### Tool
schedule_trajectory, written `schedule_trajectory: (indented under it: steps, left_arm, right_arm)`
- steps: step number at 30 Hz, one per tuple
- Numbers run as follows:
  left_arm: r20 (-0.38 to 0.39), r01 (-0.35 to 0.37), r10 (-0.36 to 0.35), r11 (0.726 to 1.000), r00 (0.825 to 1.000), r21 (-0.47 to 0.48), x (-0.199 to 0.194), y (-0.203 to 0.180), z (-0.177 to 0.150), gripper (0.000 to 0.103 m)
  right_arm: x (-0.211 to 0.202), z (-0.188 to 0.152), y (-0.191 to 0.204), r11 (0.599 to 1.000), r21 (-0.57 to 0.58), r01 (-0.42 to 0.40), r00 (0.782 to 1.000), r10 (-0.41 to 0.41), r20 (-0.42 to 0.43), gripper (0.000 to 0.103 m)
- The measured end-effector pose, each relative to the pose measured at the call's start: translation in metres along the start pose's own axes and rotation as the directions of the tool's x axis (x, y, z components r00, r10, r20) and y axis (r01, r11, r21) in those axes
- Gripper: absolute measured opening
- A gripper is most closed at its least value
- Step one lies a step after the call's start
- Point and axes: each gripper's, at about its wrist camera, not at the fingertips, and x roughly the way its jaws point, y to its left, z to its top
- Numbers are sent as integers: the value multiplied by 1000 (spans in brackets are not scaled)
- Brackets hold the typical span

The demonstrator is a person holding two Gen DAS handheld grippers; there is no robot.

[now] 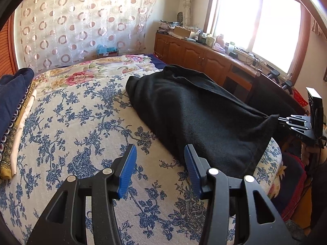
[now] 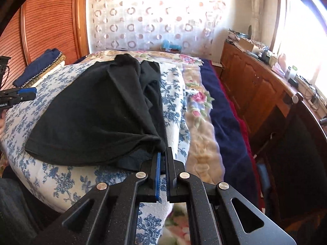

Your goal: Fold small clothes

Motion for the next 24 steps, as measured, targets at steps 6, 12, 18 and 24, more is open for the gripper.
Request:
schedule_trajectory:
  steps: [6, 12, 18, 24]
  left_arm:
    - [64, -71, 71, 997, 995, -5, 0, 4, 7, 50]
    - [77, -93, 90, 995, 993, 25, 9, 9, 29, 50]
    - [63, -71, 68, 996, 996, 51, 24, 16, 56, 50]
    - [57, -79, 75, 994, 996, 74, 36, 23, 73, 50]
  right_arm:
    - [-16, 18, -6, 999, 48, 3, 997, -7, 73, 9]
    - [-10, 71, 26, 998, -45, -49, 988, 55, 144, 33]
    - [48, 135, 73, 979, -137, -153, 981, 168, 98, 35]
    - [131, 184, 103, 951, -193, -243, 970, 242, -29, 36]
